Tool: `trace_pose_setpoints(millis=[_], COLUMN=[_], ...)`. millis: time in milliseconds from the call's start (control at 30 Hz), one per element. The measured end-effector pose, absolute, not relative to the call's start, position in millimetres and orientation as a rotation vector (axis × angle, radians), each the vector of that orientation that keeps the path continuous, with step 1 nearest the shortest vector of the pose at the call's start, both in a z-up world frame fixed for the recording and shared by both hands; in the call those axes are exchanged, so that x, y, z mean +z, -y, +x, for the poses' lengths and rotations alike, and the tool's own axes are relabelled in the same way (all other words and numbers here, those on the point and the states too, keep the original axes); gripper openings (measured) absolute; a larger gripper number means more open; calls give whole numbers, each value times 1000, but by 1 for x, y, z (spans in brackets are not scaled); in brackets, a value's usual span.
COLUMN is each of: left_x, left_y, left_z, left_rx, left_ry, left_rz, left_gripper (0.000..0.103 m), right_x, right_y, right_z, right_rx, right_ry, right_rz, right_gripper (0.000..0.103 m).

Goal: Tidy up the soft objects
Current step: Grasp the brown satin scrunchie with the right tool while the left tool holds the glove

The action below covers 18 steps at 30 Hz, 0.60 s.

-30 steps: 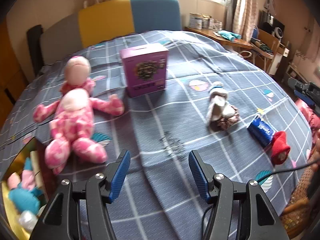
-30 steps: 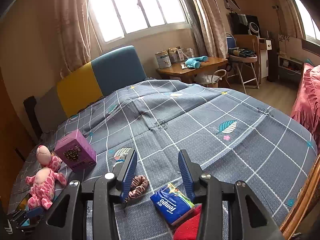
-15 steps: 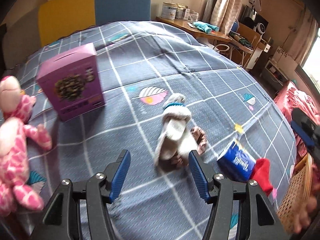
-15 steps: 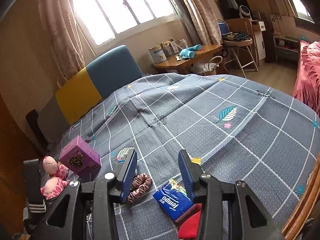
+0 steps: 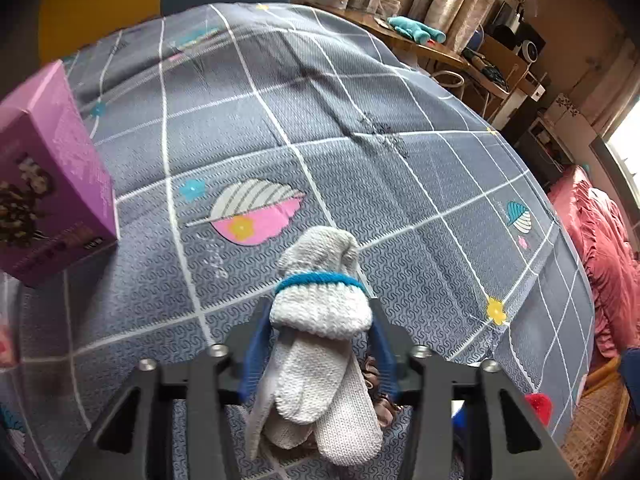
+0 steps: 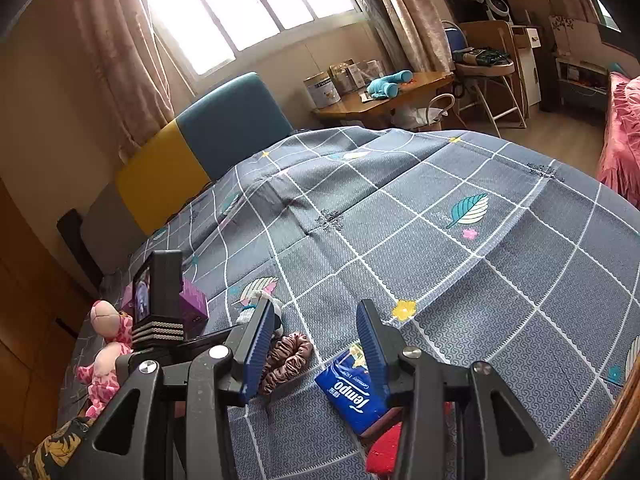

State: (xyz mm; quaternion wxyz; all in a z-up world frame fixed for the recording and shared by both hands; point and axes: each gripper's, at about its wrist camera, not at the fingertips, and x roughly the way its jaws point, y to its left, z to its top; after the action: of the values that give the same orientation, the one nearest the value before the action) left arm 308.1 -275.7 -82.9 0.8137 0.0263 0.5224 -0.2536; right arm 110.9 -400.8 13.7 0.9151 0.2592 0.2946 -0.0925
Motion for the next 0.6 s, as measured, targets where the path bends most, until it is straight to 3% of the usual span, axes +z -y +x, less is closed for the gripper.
trace_pose_setpoints(millis=[100, 600], left_x=[-80, -37], left_y=[266, 132], left_z=[305, 205], left_rx=[-554, -458], left_ry=[-1084, -982], left_rz=[11, -26], left_gripper=[35, 36], right_x=[13, 9], right_y=[401, 406], right_z=[111, 112], right_rx=[-193, -186], right_ry=[-605, -628], right_rz=[538, 584], right_gripper=[43, 43])
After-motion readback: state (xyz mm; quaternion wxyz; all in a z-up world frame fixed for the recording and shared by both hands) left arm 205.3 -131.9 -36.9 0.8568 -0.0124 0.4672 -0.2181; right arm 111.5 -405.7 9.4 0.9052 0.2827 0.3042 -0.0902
